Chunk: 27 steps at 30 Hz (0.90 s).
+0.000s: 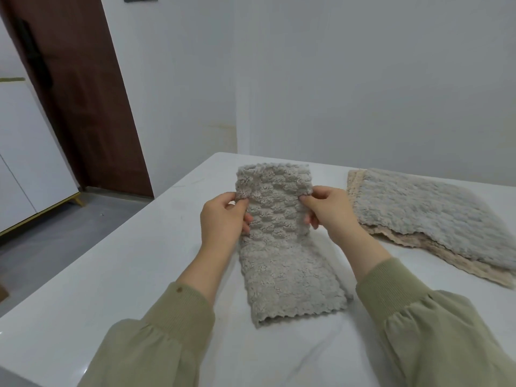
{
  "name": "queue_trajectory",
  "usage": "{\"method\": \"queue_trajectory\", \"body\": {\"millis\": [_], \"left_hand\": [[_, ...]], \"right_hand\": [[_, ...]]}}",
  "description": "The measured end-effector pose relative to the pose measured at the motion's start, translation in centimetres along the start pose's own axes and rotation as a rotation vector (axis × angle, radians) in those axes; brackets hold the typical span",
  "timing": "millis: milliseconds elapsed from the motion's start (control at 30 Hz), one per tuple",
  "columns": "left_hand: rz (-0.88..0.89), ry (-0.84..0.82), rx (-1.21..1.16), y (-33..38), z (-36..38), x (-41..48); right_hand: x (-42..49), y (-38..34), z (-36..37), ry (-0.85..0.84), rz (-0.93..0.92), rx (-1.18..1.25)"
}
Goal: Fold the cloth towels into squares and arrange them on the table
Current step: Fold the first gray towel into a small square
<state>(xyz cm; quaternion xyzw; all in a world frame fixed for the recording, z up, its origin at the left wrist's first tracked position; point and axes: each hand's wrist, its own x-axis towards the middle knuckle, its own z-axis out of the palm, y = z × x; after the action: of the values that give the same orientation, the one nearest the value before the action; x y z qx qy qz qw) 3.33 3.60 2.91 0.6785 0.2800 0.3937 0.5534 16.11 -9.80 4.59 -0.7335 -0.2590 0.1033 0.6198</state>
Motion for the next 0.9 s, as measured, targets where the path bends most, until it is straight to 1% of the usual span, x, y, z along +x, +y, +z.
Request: {"method": "queue_trajectory", "body": {"millis": [67, 133, 200, 267, 333, 367, 400, 467, 500, 533, 633, 700, 767, 833, 900], "left_hand": [[-0.059, -0.019, -0.098, -0.5, 0.6, 0.0], [-0.096, -0.029, -0.129, -1.1, 1.0, 0.1], [-0.146, -0.062, -0.155, -1.7, 1.1, 0.5], [-0.212, -0.127, -0.203, -2.4, 0.9, 0.9], [-0.239, -0.171, -0.209, -2.8, 0.7, 1.0], [-0.212, -0.181, -0.173, -2.7, 0.7, 0.6], [-0.141, -0.191, -0.081, -2.4, 0.6, 0.2], [0.073, -0.269, 0.215, -1.6, 0.6, -1.3], [0.172, -0.347, 0.334, -1.2, 0.7, -2.2], [0.238, -0.442, 0.405, -0.8, 0.8, -3.2], [0.375, -0.721, 0.514, 0.0, 1.2, -5.6], [0.462, -0.85, 0.609, 0.0, 1.3, -6.4], [0.528, -0.881, 0.666, -0.1, 1.2, -6.6], [0.545, -0.859, 0.65, 0.0, 1.1, -6.8], [0.538, -0.843, 0.625, 0.1, 1.1, -6.9]], "right_hand": [[-0.2, 0.4, 0.6, -0.005, 0.042, 0.143], [0.1, 1.3, 1.0, 0.014, 0.065, 0.205], [0.4, 2.3, 1.2, 0.048, 0.052, 0.216], [0.7, 3.4, 1.0, 0.078, 0.011, 0.189], [0.4, 3.7, 0.6, 0.097, -0.005, 0.15], [0.1, 3.7, 0.3, 0.12, -0.017, 0.092], [0.1, 4.0, 0.0, 0.159, -0.038, 0.005], [-0.2, 4.5, -0.5, 0.211, -0.065, -0.148], [-0.5, 4.6, -0.8, 0.21, -0.063, -0.2], [-0.7, 4.8, -1.0, 0.203, -0.065, -0.24], [-2.0, 5.1, -1.6, 0.163, -0.076, -0.375], [-3.1, 5.3, -2.2, 0.117, -0.121, -0.48], [-4.2, 5.5, -2.9, 0.054, -0.171, -0.565], [-4.7, 5.7, -3.6, -0.03, -0.21, -0.586], [-5.0, 5.7, -3.9, -0.102, -0.178, -0.575]]}}
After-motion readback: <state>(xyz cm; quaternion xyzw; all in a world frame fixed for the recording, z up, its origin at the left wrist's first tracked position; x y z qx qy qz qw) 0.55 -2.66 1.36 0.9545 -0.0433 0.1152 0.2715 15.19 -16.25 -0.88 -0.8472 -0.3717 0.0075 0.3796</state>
